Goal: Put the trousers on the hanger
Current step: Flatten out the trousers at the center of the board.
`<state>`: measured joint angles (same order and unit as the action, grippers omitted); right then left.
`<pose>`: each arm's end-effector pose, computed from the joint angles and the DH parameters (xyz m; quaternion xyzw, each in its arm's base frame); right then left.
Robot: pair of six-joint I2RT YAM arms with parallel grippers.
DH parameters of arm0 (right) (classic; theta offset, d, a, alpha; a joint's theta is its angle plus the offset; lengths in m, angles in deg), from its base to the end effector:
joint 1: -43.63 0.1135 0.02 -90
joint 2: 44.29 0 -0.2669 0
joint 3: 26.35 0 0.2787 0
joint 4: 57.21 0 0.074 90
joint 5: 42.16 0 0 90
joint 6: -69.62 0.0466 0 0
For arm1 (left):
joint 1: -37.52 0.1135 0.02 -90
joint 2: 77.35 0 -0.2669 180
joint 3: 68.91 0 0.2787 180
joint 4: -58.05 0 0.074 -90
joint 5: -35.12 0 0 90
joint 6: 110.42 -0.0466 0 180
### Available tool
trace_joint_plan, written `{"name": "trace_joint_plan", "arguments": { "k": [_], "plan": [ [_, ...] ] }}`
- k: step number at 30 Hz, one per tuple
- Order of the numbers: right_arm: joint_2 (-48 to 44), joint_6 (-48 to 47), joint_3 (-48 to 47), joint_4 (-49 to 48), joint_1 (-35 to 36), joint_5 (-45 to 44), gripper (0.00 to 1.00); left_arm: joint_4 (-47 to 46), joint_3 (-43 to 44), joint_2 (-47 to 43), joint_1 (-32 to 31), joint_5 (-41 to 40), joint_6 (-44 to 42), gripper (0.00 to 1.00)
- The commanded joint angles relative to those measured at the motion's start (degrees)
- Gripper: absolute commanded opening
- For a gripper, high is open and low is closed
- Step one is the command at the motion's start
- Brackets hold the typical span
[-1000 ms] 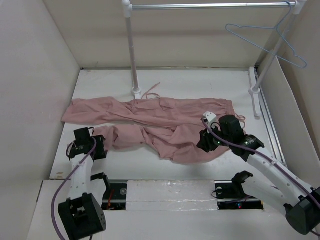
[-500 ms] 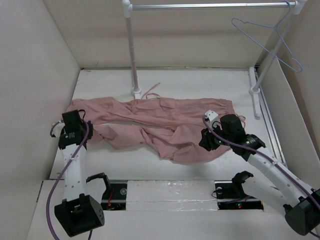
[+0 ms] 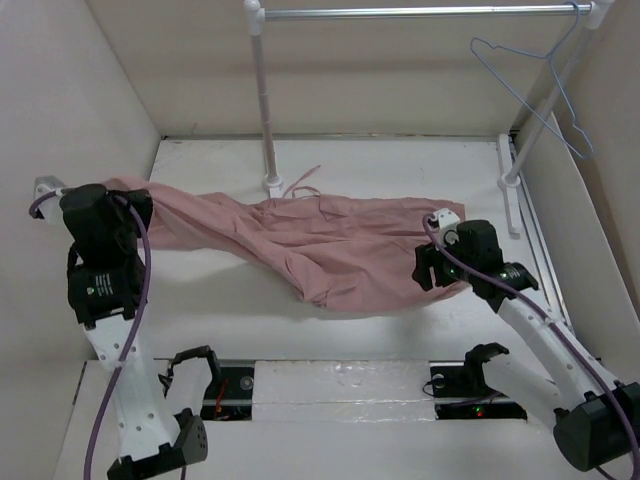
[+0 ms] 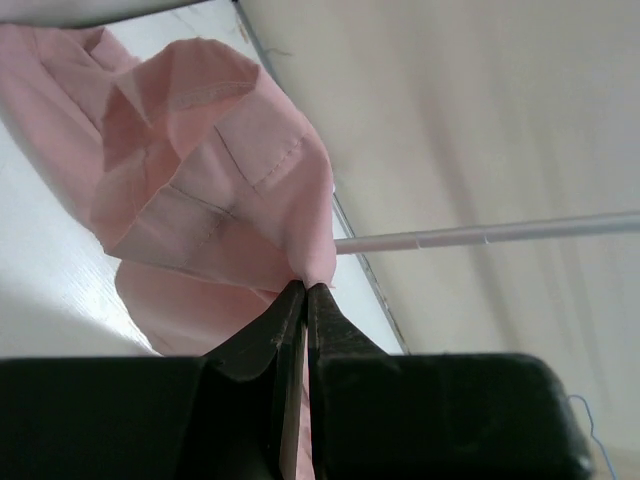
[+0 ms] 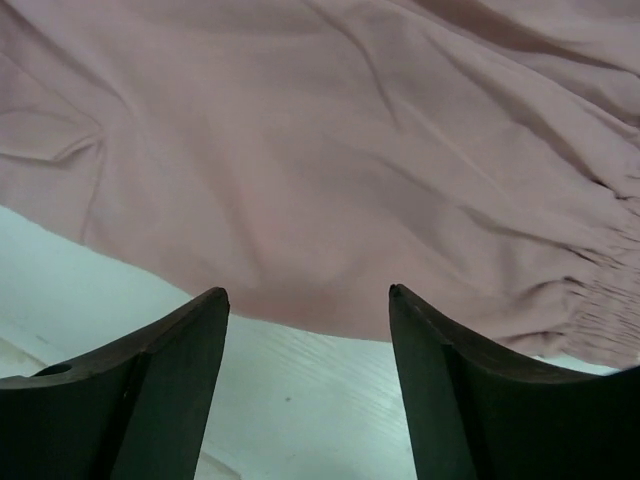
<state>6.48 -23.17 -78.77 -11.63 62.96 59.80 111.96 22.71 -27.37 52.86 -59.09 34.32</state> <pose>0.2005 0.0806 0.2453 -0.2156 0.8904 0.1509 0.3713 0.1673 0.0494 0.4775 -0.4656 0.6238 -0.1845 0.6000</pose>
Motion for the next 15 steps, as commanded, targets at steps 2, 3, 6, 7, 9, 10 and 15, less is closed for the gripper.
{"name": "trace_joint_plan", "arguments": {
  "k": [2, 3, 6, 7, 9, 10, 15],
  "plan": [
    [0.4, 1.6, -0.1, -0.8, -6.7, -0.2, 0.73, 0.3, 2.2, -7.0, -0.2, -0.8, -5.3, 0.00],
    [0.7, 1.9, 0.4, -1.0, -10.3, 0.9, 0.73, 0.7, 1.0, -8.1, -0.2, -2.5, -5.9, 0.00],
    [0.3, 2.6, 1.8, -1.3, -15.7, 4.4, 0.74, 5.4, -5.2, -12.5, -1.9, -10.8, -5.4, 0.00],
    [0.3, 2.6, 1.6, -0.5, -15.7, 4.4, 0.75, 6.4, -7.6, -15.2, -1.9, -12.6, -4.9, 0.00],
    [0.2, 4.6, 1.7, -0.5, -15.7, 5.3, 0.75, 11.2, -14.0, -17.9, -1.9, -19.1, -0.4, 0.00],
    [0.3, 4.7, 1.8, -0.2, -16.3, 6.0, 0.75, 13.1, -15.5, -19.7, -1.9, -21.0, 1.2, 0.00],
    [-0.4, 4.0, 2.5, 1.4, -16.3, 5.0, 0.75, 21.0, -17.0, -20.5, -1.9, -27.0, 4.8, 0.13]
  ]
}}
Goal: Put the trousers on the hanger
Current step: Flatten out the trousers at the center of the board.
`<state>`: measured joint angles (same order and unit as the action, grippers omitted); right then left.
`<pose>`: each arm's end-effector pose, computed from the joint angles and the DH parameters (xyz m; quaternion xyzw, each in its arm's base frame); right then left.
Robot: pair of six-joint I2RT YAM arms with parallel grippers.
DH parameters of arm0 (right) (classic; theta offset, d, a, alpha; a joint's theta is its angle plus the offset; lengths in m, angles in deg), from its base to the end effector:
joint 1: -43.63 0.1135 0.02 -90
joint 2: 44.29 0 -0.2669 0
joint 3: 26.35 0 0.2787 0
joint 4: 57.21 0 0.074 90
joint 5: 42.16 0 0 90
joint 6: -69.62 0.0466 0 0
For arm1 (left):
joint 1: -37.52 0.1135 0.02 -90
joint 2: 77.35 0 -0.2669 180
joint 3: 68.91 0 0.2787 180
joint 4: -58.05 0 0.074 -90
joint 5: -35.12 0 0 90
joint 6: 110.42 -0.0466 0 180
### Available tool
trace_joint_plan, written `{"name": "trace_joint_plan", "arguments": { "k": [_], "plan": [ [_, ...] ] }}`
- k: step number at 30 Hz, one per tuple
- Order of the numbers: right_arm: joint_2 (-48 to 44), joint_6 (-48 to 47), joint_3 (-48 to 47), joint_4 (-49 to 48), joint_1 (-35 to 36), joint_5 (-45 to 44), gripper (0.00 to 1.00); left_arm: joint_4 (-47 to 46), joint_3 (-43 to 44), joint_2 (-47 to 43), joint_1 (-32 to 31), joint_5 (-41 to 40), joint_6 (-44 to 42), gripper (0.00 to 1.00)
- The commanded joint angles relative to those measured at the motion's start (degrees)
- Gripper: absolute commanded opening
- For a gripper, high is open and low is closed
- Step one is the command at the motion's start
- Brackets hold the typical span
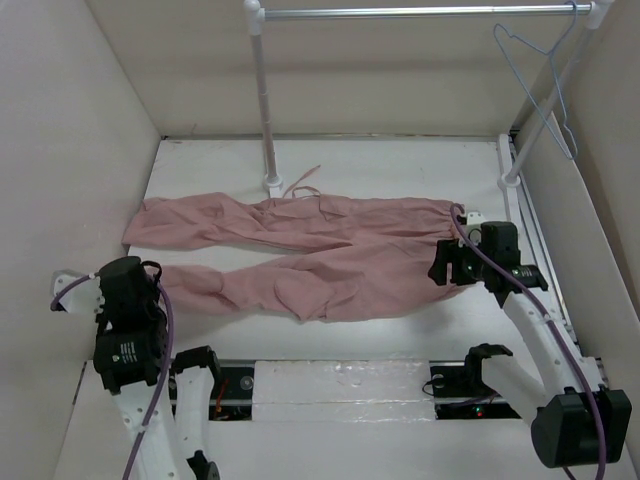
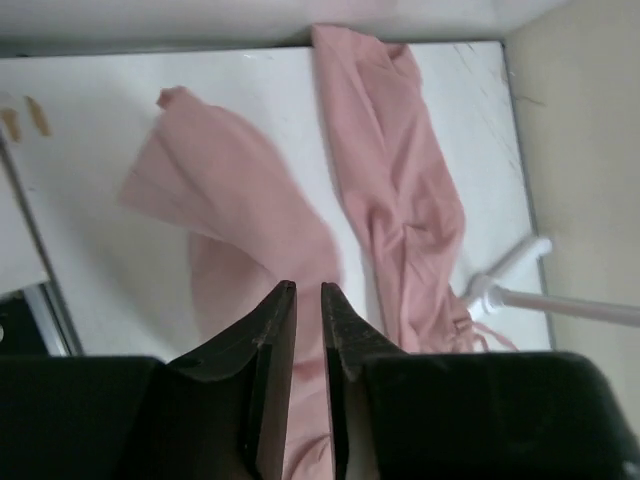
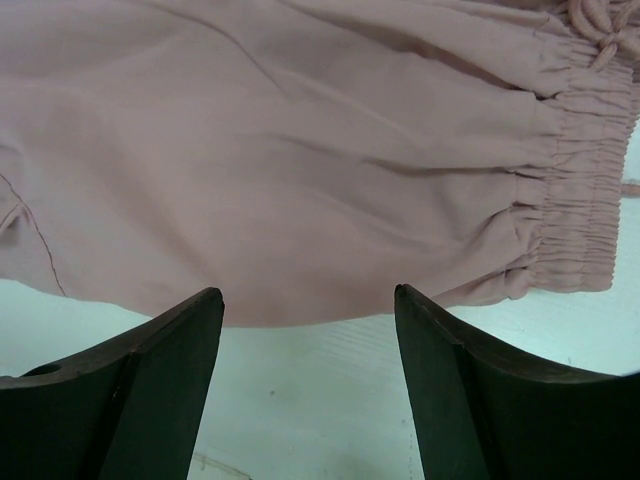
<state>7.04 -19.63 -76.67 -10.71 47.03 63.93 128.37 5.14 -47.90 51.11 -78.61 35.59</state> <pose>0.2110 0.0255 0.2294 -0.0720 0.9214 0.1433 0.3538 0.0842 0.0396 0.3898 -0.5627 0.6180 -0.0261 0.5483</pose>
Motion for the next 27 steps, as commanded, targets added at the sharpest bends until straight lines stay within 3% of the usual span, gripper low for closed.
{"name": "trace_joint_plan", "arguments": {
  "k": [1, 2, 5, 6, 9, 10, 13, 14, 16, 18, 20, 23, 27],
  "plan": [
    [-1.0, 0.3, 0.4, 0.7, -0.3, 0.7, 0.75, 5.3, 1.2, 0.0, -0.1, -7.9, 3.4, 0.13],
    [-0.8, 0.2, 0.4, 0.7, -0.3, 0.8, 0.75, 5.3, 2.0, -0.2, -0.1, -8.8, 2.7, 0.15],
    [-0.2, -0.1, 0.3, 0.7, -0.3, 0.8, 0.75, 4.2, 5.8, -0.6, -0.1, -11.1, -0.4, 0.43],
    [0.3, -0.1, 0.4, 0.4, -0.3, 1.0, 0.75, 3.9, 6.9, -0.6, -0.7, -11.5, -0.8, 0.48],
    [1.8, -0.1, 0.7, -2.9, 0.5, 3.8, 0.71, 1.2, 5.5, 0.1, -2.1, -9.9, -4.2, 0.49],
    [2.3, -1.8, 0.9, -4.3, 1.1, 7.9, 0.48, -3.0, 3.8, 0.5, -2.1, -7.7, -6.8, 0.47],
    [5.2, -3.6, -1.8, -6.6, 7.7, 10.8, 0.04, -7.9, -4.7, 3.7, -2.8, 2.2, -9.6, 0.46],
    [6.1, -4.4, -3.2, -6.4, 10.3, 10.3, 0.02, -8.7, -6.6, 4.7, -2.8, 5.5, -8.6, 0.46],
    [8.2, -5.9, -6.6, -5.2, 18.1, 7.5, 0.02, -8.4, -10.5, 8.0, -2.8, 6.7, -5.7, 0.49],
    [8.7, -5.9, -9.8, -5.1, 21.3, 6.5, 0.11, -8.4, -12.2, 10.2, -2.8, 6.7, -3.7, 0.72],
    [8.7, -4.8, -10.1, -6.3, 23.6, 7.1, 0.26, -7.6, -12.6, 13.6, -2.8, 5.9, -2.3, 0.82],
    [9.1, -4.7, -9.5, -7.3, 24.8, 8.7, 0.36, -10.9, -14.7, 16.5, -2.2, 8.5, 0.7, 0.85],
    [8.2, -5.7, -8.5, -6.1, 26.1, 8.9, 0.42, -15.6, -19.2, 20.2, -0.3, 10.8, 3.4, 0.84]
  ]
}}
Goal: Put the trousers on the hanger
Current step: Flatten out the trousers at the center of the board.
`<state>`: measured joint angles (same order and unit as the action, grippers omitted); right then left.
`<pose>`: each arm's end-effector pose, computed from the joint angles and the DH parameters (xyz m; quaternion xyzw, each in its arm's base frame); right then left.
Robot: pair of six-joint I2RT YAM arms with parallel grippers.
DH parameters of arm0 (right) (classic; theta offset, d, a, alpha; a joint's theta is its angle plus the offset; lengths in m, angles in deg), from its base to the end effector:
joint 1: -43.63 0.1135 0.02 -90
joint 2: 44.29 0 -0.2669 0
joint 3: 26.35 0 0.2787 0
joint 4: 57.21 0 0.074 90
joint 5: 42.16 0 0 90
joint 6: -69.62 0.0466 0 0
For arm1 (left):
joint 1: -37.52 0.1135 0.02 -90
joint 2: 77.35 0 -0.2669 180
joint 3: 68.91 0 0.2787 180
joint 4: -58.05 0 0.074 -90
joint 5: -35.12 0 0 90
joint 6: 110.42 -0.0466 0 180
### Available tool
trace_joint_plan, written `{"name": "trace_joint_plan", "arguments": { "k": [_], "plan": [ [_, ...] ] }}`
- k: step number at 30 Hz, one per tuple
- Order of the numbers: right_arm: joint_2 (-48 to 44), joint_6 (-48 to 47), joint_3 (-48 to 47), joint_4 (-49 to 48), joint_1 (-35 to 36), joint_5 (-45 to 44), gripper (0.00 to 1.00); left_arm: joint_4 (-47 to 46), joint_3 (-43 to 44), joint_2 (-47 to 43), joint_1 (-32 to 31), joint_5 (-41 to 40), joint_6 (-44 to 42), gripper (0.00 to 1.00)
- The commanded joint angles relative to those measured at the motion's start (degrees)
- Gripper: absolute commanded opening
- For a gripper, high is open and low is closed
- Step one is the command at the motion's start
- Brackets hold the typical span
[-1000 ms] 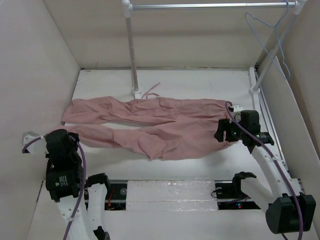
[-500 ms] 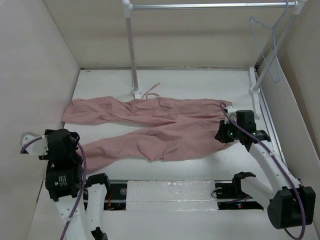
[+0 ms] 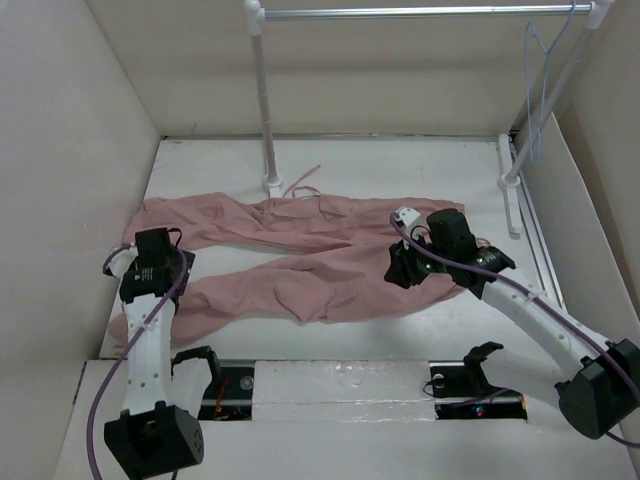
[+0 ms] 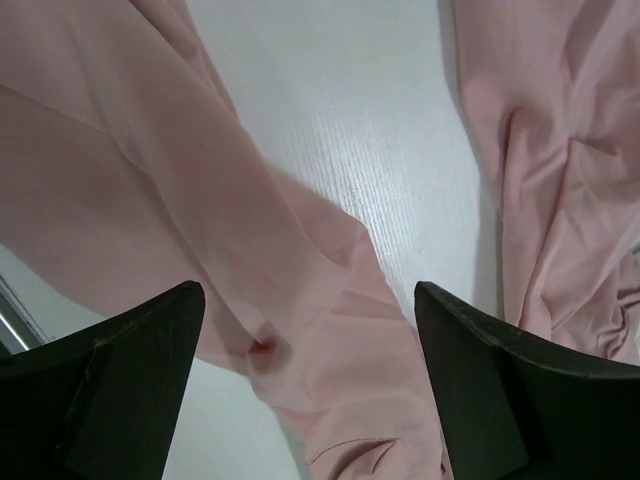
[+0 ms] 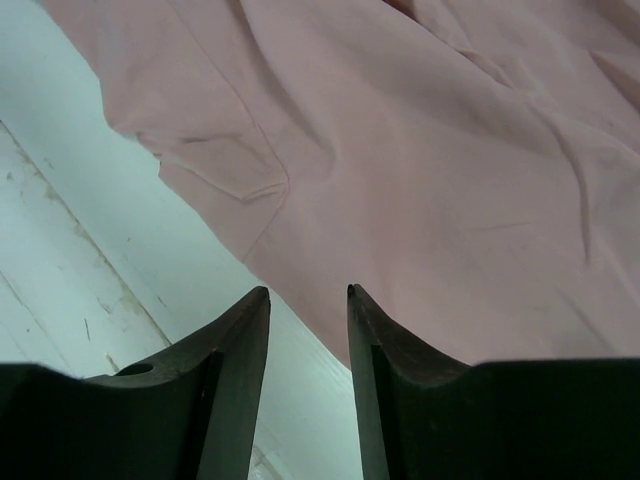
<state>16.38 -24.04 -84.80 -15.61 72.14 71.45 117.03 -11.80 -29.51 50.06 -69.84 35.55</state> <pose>0.2125 0.1367 0.2546 -0.3266 0.8430 0.2664 0.3344 0.1857 0.0536 0.2655 -0.5610 0.7441 -0.0128 0.3625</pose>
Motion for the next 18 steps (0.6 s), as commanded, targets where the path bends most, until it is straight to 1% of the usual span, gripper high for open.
{"name": "trace_joint_plan", "arguments": {
  "k": [1, 2, 4, 7, 10, 11, 13, 14, 15, 17, 18],
  "plan": [
    [-1.5, -1.5, -0.3, -0.9, 1.0, 1.3, 0.43, -5.5, -2.8, 3.7, 0.7, 2.5, 3.9, 0.82],
    [-2.0, -1.6, -0.2, -0.8, 1.0, 1.2, 0.44, -6.0, -3.3, 4.5, 0.7, 3.8, 4.1, 0.76],
    [-3.5, -1.7, -0.3, -0.2, 1.0, 0.1, 0.46, -7.6, -5.9, 5.8, 0.7, 4.9, 4.8, 0.69],
    [-4.1, -1.4, -0.8, 0.0, 1.0, -0.7, 0.47, -9.7, -7.7, 6.1, 0.7, 5.5, 5.2, 0.63],
    [-4.1, -1.3, -1.7, 0.5, 1.0, -1.1, 0.48, -10.7, -9.0, 7.5, 0.7, 5.7, 4.1, 0.51],
    [-4.0, -1.3, -2.2, 0.6, 1.0, -1.2, 0.49, -10.9, -9.0, 8.0, 0.7, 6.2, 3.9, 0.40],
    [-3.7, -1.2, -2.7, 0.8, 1.0, -1.7, 0.49, -11.6, -9.5, 8.0, 0.7, 7.1, 3.2, 0.27],
    [-3.7, -1.1, -3.0, 0.7, 1.0, -1.8, 0.49, -11.8, -9.7, 7.7, 0.7, 7.4, 3.0, 0.10],
    [-3.4, -1.1, -3.2, 0.8, 1.0, -1.8, 0.50, -12.1, -9.9, 7.5, 0.7, 7.6, 2.7, 0.00],
    [-2.9, -1.1, -3.6, 0.8, 0.5, -1.9, 0.50, -13.2, -9.1, 7.0, 0.7, 7.8, 1.3, 0.00],
    [-2.8, -1.2, -4.2, 1.1, 0.5, -2.2, 0.50, -13.1, -6.6, 7.2, 0.7, 7.9, 0.2, 0.00]
  ]
}}
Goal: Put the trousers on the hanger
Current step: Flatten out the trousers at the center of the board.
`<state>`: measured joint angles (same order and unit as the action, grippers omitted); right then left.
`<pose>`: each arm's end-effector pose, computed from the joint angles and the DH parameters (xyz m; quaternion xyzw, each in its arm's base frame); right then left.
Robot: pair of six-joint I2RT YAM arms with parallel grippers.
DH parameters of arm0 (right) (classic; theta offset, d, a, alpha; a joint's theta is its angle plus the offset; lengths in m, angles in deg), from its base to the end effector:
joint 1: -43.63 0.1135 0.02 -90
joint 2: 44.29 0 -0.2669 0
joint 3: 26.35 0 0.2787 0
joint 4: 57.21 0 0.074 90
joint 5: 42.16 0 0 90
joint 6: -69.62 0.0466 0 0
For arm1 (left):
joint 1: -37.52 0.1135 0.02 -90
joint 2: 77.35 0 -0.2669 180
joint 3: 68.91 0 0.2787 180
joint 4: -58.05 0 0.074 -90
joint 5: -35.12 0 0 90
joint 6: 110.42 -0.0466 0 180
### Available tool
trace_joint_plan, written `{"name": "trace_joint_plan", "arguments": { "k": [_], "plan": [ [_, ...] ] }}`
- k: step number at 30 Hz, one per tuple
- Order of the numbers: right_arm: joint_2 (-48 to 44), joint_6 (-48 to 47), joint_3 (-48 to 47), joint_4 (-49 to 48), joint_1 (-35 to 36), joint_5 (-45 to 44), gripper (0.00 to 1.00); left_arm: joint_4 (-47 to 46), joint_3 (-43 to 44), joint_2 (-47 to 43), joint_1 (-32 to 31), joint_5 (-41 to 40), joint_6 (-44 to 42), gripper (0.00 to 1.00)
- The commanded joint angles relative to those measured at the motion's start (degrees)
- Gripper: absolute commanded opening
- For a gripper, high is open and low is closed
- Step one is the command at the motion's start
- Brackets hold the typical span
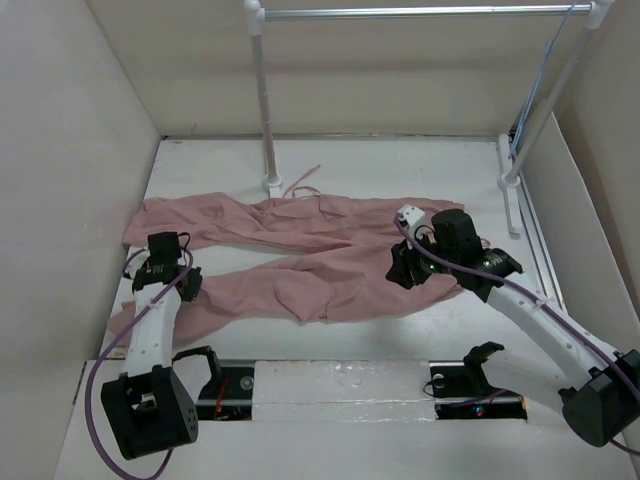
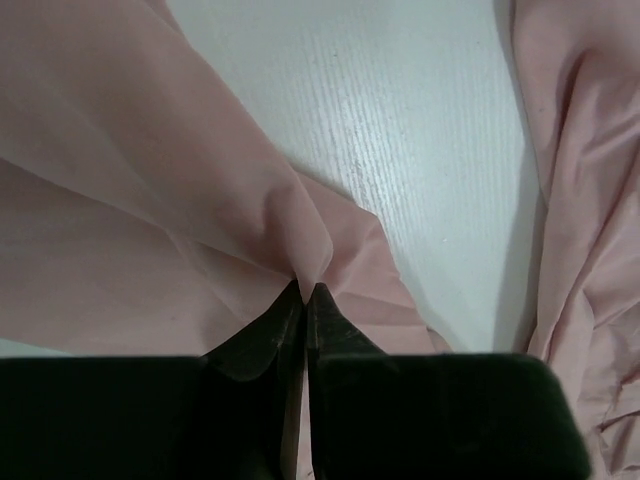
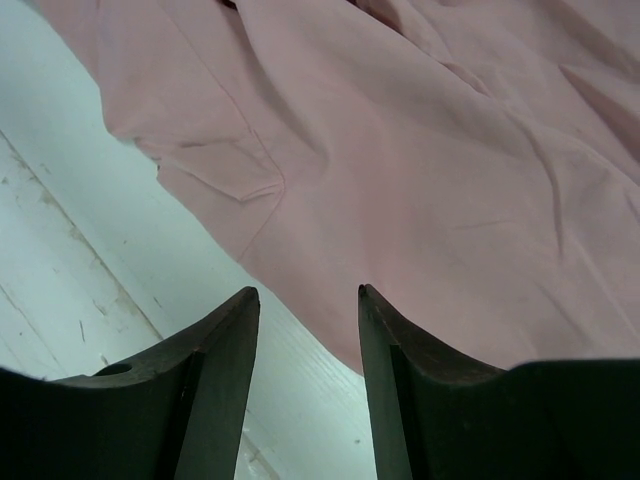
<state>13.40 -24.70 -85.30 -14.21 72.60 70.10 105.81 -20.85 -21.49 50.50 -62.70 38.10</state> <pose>0.2044 0.1333 0.2672 -0.3321 0.8353 0.2577 0.3543 0.2074 0.0543 0.1975 -0.5731 0.7616 -0.0543 0.2975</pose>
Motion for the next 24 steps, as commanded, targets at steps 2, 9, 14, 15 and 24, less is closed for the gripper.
{"name": "trace_joint_plan", "arguments": {
  "k": [2, 9, 14, 15, 24],
  "plan": [
    [0.3, -0.8, -4.2, 0.1, -0.5, -2.8, 0.50, -1.0, 7.0, -0.3, -0.2, 0.7, -3.5, 0.00],
    [-0.2, -0.6, -3.3, -1.7, -2.2, -3.2, 0.50, 7.0, 34.5, 3.3, -4.5, -0.8, -6.3, 0.00],
    [1.1, -1.0, -3.4, -2.2, -3.6, -2.4, 0.50, 9.8, 39.1, 2.1, -4.5, 0.1, -8.0, 0.00],
    [1.3, -1.3, -3.6, -2.1, -3.6, -2.4, 0.50, 10.4, 39.2, 2.0, -4.5, 0.3, -8.6, 0.00],
    [-0.6, 1.4, 0.5, 2.7, -8.0, -9.6, 0.71, 13.9, 18.5, -11.1, -4.5, -2.2, -8.5, 0.00]
  ]
}}
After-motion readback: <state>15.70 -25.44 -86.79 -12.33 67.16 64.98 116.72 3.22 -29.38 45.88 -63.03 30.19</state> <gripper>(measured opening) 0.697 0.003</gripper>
